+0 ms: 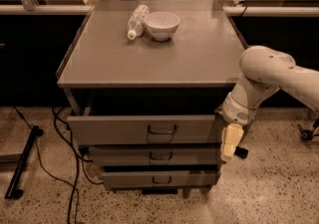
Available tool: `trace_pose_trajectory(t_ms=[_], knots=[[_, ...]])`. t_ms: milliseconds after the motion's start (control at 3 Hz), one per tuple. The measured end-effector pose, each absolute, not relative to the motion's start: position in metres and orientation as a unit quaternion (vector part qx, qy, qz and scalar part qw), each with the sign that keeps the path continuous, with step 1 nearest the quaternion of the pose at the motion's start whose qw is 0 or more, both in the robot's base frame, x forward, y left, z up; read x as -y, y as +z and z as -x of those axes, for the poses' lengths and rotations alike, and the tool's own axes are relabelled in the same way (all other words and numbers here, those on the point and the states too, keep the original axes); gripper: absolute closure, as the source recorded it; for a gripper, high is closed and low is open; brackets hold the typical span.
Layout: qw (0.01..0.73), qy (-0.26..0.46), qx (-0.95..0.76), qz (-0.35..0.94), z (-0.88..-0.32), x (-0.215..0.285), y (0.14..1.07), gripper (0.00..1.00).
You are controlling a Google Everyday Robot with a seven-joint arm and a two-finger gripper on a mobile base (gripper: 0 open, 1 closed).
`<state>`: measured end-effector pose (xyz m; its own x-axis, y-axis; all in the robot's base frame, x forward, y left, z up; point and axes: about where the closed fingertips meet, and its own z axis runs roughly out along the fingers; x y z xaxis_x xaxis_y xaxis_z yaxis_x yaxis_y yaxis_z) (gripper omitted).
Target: Open top drawer
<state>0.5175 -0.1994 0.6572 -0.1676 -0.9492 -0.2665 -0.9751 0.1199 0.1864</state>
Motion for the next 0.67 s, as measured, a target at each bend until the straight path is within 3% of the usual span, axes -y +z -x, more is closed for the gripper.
trace_pose_trajectory(t_ms=[667], knots=[[-0.028, 0.199, -0.75, 0.631, -0.461, 0.213, 0.684, 0.0]])
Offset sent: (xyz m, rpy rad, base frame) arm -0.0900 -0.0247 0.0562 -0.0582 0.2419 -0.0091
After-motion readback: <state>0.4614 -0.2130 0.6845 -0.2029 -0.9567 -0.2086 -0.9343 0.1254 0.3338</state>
